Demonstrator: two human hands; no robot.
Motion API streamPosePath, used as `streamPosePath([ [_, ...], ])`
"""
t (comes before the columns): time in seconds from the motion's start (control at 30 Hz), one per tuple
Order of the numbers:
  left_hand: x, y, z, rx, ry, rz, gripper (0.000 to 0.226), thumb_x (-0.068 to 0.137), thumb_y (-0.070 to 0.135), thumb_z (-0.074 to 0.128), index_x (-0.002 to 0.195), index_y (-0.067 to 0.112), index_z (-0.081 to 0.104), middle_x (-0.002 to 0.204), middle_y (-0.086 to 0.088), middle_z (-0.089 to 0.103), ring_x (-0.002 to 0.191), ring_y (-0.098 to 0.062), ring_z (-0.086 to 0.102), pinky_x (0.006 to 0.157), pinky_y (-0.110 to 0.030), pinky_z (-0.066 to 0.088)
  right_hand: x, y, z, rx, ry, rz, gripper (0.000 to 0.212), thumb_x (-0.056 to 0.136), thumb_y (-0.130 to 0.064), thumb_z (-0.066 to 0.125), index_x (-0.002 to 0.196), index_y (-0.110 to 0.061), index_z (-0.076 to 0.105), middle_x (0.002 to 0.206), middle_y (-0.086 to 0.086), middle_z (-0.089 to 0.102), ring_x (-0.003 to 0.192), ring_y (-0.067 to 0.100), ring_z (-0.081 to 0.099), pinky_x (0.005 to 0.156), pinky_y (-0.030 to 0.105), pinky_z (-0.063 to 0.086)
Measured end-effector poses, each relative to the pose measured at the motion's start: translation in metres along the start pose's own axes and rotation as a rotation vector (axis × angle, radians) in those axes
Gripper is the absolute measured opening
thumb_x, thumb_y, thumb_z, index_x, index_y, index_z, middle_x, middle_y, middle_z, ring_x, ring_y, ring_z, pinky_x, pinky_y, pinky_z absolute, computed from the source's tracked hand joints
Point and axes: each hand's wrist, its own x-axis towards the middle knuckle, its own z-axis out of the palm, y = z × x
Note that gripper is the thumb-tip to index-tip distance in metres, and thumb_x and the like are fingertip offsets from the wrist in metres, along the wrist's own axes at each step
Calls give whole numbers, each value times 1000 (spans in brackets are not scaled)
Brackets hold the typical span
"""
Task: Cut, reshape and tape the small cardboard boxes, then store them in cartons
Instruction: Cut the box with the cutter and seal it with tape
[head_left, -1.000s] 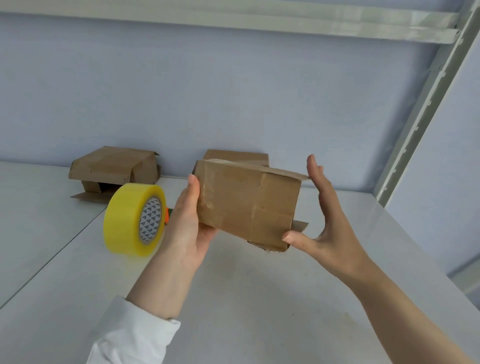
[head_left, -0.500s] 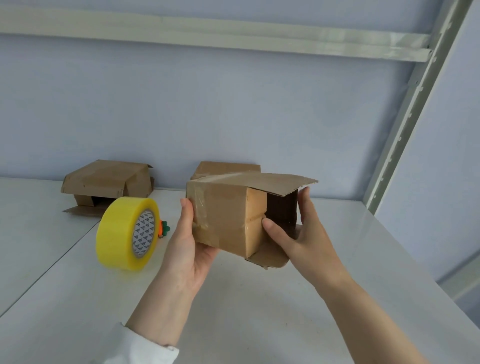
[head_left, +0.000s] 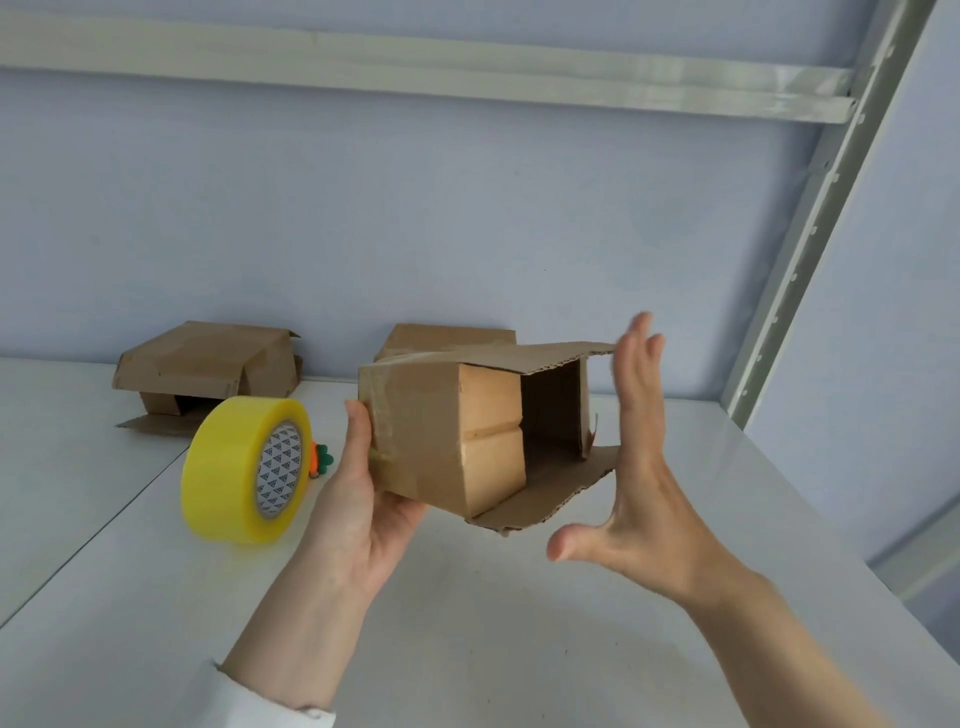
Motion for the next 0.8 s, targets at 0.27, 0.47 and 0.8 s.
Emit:
streamPosePath([
  [0.27, 0, 3, 8, 8, -73, -39, 58, 82, 53, 44, 123, 14, 58, 115, -7, 67, 101, -17, 67, 79, -33, 57, 12, 16, -2, -64, 165, -182, 54, 80, -56, 58, 117, -17, 60, 130, 3, 51, 129, 17, 46, 110, 33, 32],
  [0.47, -4, 6, 15, -5, -24, 16, 49, 88, 49, 44, 116, 13, 60, 107, -7, 71, 91, -17, 70, 66, -31, 59, 12, 16, 9, 47, 192, -68, 40, 92, -50, 47, 121, -23, 55, 135, -6, 45, 131, 11, 41, 108, 48, 33],
  [0.8, -15, -1, 18, 365, -111, 395, 58, 73, 56, 61, 115, 16, 57, 113, -10, 64, 105, -23, 61, 80, -33, 56, 12, -24, 39, 676, 191, 404, 56, 85, -69, 26, 136, -58, 8, 153, -29, 10, 140, -7, 9, 118, 25, 12],
])
